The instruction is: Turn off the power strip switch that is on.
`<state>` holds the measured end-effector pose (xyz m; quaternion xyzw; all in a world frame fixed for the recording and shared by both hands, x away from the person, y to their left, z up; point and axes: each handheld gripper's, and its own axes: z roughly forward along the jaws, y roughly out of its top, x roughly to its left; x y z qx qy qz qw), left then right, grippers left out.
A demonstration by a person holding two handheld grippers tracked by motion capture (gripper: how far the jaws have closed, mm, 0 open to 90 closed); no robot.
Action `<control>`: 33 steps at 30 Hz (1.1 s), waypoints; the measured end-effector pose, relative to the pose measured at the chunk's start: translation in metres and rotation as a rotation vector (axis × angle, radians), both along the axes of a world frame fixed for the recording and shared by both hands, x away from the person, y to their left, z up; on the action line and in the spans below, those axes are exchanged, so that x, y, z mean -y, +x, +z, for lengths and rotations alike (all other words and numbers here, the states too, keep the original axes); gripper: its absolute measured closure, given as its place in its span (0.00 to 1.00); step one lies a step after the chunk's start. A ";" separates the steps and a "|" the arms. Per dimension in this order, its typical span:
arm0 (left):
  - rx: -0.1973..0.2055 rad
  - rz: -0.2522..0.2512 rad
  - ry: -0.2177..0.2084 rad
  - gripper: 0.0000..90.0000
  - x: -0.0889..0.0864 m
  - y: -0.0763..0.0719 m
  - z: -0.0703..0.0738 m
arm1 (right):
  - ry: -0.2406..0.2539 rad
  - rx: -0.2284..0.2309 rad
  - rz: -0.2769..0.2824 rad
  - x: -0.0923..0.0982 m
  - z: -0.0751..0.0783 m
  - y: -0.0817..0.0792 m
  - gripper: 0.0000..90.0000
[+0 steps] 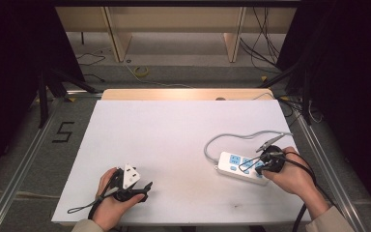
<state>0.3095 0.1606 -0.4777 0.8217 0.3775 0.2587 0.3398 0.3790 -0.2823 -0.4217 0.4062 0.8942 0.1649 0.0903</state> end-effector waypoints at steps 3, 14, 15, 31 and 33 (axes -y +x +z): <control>0.001 0.002 0.001 0.28 0.000 0.000 0.000 | 0.007 0.016 0.015 -0.003 0.003 -0.002 1.00; 0.001 0.000 0.000 0.28 0.000 0.000 0.000 | 0.064 0.031 0.062 -0.009 0.007 -0.006 1.00; 0.001 0.000 0.000 0.28 0.000 0.000 0.000 | 0.072 0.035 0.068 -0.010 0.007 -0.006 1.00; 0.000 -0.002 -0.001 0.28 0.001 -0.001 0.000 | 0.210 0.093 0.220 -0.028 -0.001 -0.013 0.81; -0.001 -0.005 0.000 0.28 0.001 -0.001 0.000 | 0.231 0.104 0.237 -0.030 -0.002 -0.014 0.79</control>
